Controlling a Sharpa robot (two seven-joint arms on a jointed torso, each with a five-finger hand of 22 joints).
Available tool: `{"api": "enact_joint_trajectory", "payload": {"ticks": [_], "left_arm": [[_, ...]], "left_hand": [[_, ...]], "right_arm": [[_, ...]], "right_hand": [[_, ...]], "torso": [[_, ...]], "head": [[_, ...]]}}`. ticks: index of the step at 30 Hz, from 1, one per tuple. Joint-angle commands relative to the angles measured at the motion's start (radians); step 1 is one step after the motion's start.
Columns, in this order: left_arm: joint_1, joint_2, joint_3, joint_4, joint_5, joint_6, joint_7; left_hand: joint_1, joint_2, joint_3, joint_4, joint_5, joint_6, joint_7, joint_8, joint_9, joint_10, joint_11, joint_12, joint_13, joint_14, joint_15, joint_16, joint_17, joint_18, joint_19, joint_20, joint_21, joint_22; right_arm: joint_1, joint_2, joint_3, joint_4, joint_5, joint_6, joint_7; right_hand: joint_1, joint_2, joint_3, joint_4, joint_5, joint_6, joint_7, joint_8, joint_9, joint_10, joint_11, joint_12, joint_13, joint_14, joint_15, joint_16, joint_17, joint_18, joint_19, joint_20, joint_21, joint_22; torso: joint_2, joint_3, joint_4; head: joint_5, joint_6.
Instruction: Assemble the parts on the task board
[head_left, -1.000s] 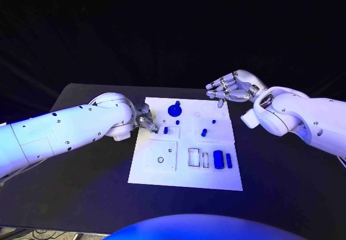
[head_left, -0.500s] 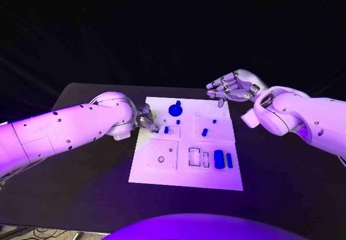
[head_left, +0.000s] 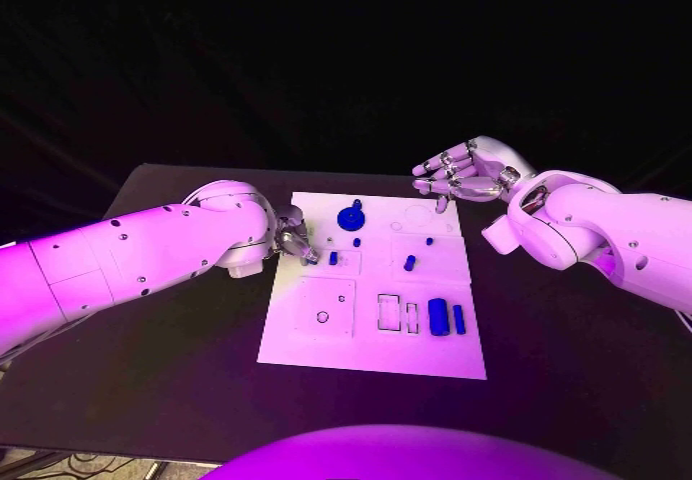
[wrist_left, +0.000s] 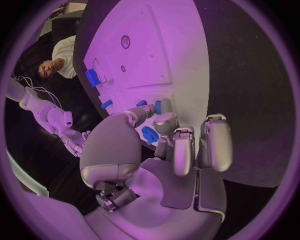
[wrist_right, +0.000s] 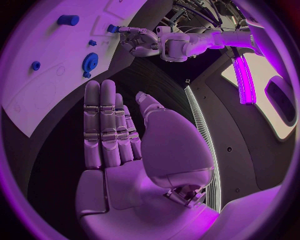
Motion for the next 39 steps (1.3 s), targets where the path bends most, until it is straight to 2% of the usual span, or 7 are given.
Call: {"api": "enact_joint_trajectory", "payload": {"ticks": [1, 5, 12, 20, 29, 39], "left_arm": [[-0.003, 0.008, -0.003, -0.003, -0.002, 0.058, -0.019], [-0.003, 0.014, -0.003, -0.007, -0.002, 0.062, -0.032], [-0.003, 0.022, -0.003, -0.013, -0.002, 0.06, -0.045], [-0.003, 0.03, -0.003, -0.021, -0.002, 0.042, -0.047], [-0.003, 0.034, 0.001, -0.028, -0.001, 0.034, -0.044], [-0.002, 0.039, 0.004, -0.044, 0.018, 0.077, -0.046]], "left_hand": [[-0.017, 0.008, 0.078, -0.088, 0.004, 0.014, -0.007, -0.004, -0.007, 0.01, -0.003, 0.007, 0.008, 0.103, -0.007, 0.002, 0.263, -0.004, 0.017, -0.006, 0.001, 0.067], [-0.03, 0.012, 0.061, -0.077, 0.005, 0.02, -0.009, -0.006, -0.014, 0.013, -0.004, 0.013, 0.016, 0.103, -0.008, 0.002, 0.263, -0.004, 0.017, -0.007, 0.002, 0.069], [-0.056, 0.015, 0.032, -0.055, 0.005, 0.028, -0.012, -0.011, -0.026, 0.015, -0.006, 0.016, 0.021, 0.103, -0.009, 0.002, 0.263, -0.004, 0.018, -0.009, 0.002, 0.071], [-0.073, 0.031, 0.02, -0.034, 0.006, 0.037, -0.014, -0.015, -0.037, 0.018, -0.007, 0.022, 0.029, 0.103, -0.01, 0.002, 0.263, -0.005, 0.019, -0.01, 0.003, 0.073], [-0.072, 0.043, 0.023, -0.03, 0.008, 0.04, -0.015, -0.018, -0.042, 0.019, -0.008, 0.022, 0.029, 0.103, -0.011, 0.002, 0.263, -0.005, 0.019, -0.01, 0.002, 0.073], [-0.07, 0.044, 0.024, -0.032, 0.008, 0.04, -0.015, -0.018, -0.044, 0.017, -0.008, 0.019, 0.026, 0.103, -0.011, 0.002, 0.263, -0.004, 0.019, -0.01, 0.001, 0.071]], "right_arm": [[-0.001, 0.002, 0.0, 0.001, -0.004, 0.011, 0.007], [-0.001, 0.002, 0.0, 0.001, -0.002, 0.013, 0.004], [-0.001, 0.002, 0.0, 0.001, -0.001, 0.012, -0.001], [-0.001, 0.002, 0.0, 0.001, -0.001, 0.012, -0.001], [-0.001, 0.004, 0.0, -0.002, -0.001, 0.015, -0.001], [-0.001, 0.005, 0.0, -0.003, -0.002, 0.018, -0.002]], "right_hand": [[-0.002, 0.007, -0.003, 0.001, 0.004, 0.002, 0.003, -0.002, 0.001, -0.001, 0.004, -0.006, -0.001, 0.002, 0.002, -0.003, 0.001, 0.006, 0.007, -0.003, -0.004, -0.001], [-0.001, 0.007, -0.002, 0.001, 0.004, 0.002, 0.003, -0.002, 0.001, -0.001, 0.004, -0.006, -0.001, 0.003, 0.001, -0.003, 0.001, 0.006, 0.007, -0.003, -0.005, -0.001], [-0.001, 0.007, -0.002, 0.001, 0.004, 0.002, 0.003, -0.002, 0.001, -0.001, 0.004, -0.006, -0.001, 0.003, 0.001, -0.003, 0.001, 0.006, 0.007, -0.003, -0.005, -0.001], [-0.001, 0.007, -0.002, 0.001, 0.004, 0.002, 0.003, -0.002, 0.001, -0.001, 0.004, -0.006, -0.001, 0.003, 0.001, -0.003, 0.001, 0.006, 0.007, -0.003, -0.005, -0.001], [-0.002, 0.008, -0.002, 0.001, 0.004, 0.002, 0.003, -0.002, 0.001, -0.001, 0.004, -0.006, -0.001, 0.003, 0.001, -0.004, 0.001, 0.006, 0.008, -0.003, -0.005, -0.001], [-0.002, 0.008, -0.002, 0.001, 0.004, 0.002, 0.003, -0.002, 0.001, -0.001, 0.004, -0.006, -0.001, 0.003, 0.001, -0.004, 0.001, 0.006, 0.008, -0.003, -0.005, -0.001]], "torso": [[-0.001, -0.0001, -0.0001], [-0.001, 0.0009, -0.0003], [-0.001, 0.0003, 0.0009], [-0.001, -0.0003, 0.0013], [0.0, -0.0005, 0.0018], [-0.001, -0.0002, 0.0027]], "head": [[-0.001, -0.001], [-0.001, -0.001], [-0.002, 0.001], [-0.004, 0.003], [-0.006, 0.003], [-0.007, 0.0]]}}
